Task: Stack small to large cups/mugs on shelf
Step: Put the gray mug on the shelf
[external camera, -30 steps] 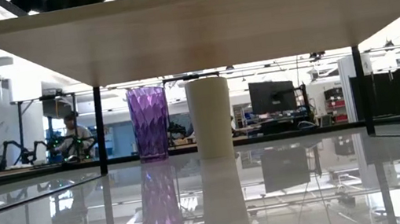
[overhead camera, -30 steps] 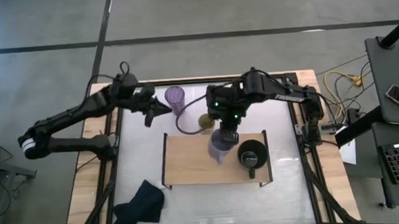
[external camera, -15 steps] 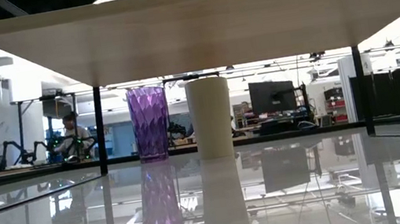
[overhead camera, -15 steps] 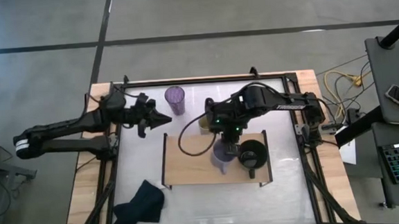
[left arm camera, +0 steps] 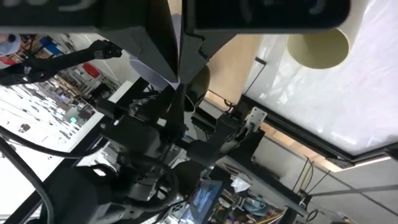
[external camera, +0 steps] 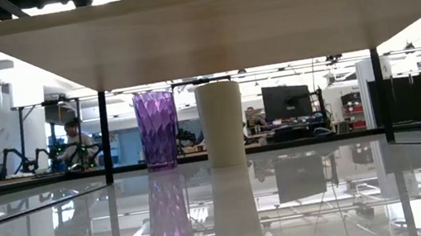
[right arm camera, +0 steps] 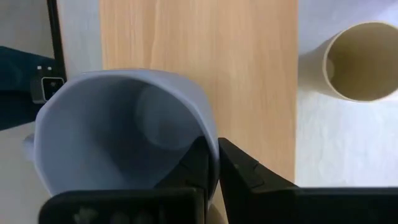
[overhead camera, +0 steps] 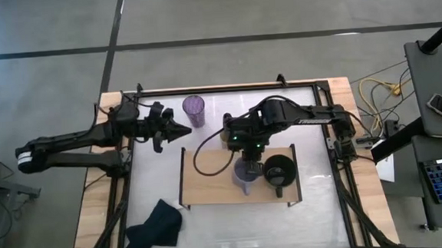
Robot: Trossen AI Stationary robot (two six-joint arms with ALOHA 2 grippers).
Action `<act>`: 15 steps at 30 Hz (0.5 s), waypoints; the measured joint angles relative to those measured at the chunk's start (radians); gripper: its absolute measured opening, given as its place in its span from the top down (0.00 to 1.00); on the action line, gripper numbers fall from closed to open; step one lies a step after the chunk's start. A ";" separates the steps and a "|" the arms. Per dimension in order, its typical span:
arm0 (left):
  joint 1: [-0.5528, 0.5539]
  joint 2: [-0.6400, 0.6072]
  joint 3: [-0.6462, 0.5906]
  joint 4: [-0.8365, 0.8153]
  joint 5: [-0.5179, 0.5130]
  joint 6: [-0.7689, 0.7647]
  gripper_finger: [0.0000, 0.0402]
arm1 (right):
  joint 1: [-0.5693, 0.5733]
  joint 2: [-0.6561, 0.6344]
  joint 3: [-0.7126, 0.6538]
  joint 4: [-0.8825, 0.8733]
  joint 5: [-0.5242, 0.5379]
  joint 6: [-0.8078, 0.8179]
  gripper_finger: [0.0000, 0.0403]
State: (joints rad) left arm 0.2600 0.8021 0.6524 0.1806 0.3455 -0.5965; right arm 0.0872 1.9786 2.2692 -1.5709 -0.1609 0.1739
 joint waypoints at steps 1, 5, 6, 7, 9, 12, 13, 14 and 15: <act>0.000 0.004 0.001 0.000 -0.002 0.000 1.00 | 0.000 0.001 0.000 0.000 -0.003 -0.004 0.97; 0.000 0.021 -0.003 -0.001 -0.005 0.000 1.00 | 0.000 0.002 -0.002 0.000 -0.003 -0.025 0.97; 0.000 0.027 -0.003 -0.004 -0.005 0.000 1.00 | 0.000 0.001 -0.003 0.000 -0.003 -0.025 0.97; 0.000 0.033 -0.003 -0.004 -0.005 0.000 1.00 | 0.000 0.001 -0.003 0.000 -0.003 -0.025 0.97; 0.000 0.048 -0.003 -0.004 -0.004 0.000 1.00 | 0.000 -0.001 -0.003 0.000 -0.003 -0.029 0.97; 0.000 0.069 0.002 -0.003 -0.005 0.005 1.00 | 0.000 -0.005 -0.003 -0.001 -0.004 -0.029 0.97; 0.000 0.074 0.002 -0.004 -0.004 0.006 1.00 | 0.001 -0.005 -0.003 0.000 -0.004 -0.029 0.96; 0.000 0.079 0.002 -0.001 -0.004 0.006 1.00 | 0.002 -0.004 -0.005 0.001 -0.004 -0.029 0.95; 0.000 0.083 0.002 0.001 -0.004 0.007 1.00 | 0.002 -0.001 -0.007 0.000 -0.004 -0.029 0.94</act>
State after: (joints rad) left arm 0.2600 0.8856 0.6544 0.1814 0.3412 -0.5900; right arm 0.0893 1.9774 2.2624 -1.5707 -0.1650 0.1450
